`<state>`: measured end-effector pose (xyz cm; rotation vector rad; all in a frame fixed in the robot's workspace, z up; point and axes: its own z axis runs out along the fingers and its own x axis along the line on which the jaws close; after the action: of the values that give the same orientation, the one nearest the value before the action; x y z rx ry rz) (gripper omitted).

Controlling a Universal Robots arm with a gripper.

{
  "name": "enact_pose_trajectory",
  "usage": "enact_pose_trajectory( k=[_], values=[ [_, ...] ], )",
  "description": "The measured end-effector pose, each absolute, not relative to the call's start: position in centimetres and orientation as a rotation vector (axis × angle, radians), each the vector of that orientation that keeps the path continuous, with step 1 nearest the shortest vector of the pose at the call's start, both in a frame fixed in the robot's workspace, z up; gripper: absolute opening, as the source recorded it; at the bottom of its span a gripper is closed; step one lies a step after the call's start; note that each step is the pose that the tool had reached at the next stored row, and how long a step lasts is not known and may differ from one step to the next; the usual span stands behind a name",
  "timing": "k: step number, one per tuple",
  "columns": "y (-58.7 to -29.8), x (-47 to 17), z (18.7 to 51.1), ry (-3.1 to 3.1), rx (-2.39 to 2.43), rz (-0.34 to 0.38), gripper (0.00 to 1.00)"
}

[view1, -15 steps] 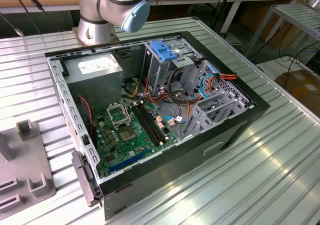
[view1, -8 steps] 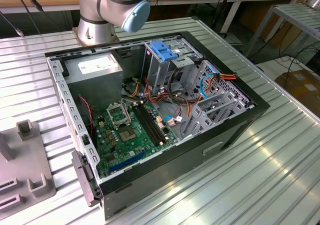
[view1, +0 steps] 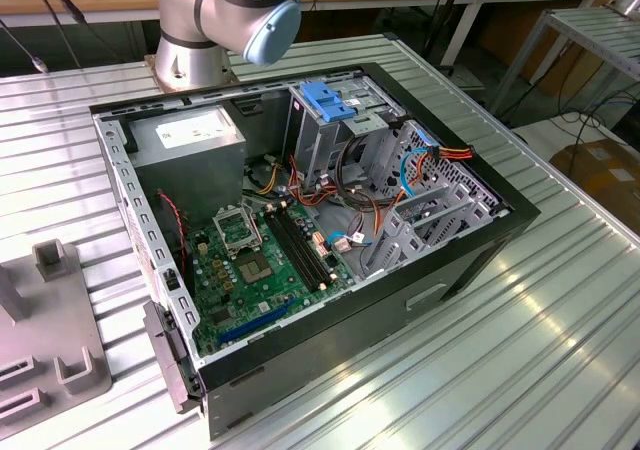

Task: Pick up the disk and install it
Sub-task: 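Pick up the disk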

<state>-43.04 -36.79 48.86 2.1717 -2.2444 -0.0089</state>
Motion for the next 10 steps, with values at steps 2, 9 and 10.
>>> enact_pose_trajectory(
  k=[2,9,10],
  values=[
    [-36.8,-42.7,48.9,-2.244,2.172,-0.009,0.37],
    [-36.8,-41.3,48.9,-2.244,2.172,-0.009,0.37],
    [-36.8,-41.2,48.9,-2.244,2.172,-0.009,0.37]
  ],
)
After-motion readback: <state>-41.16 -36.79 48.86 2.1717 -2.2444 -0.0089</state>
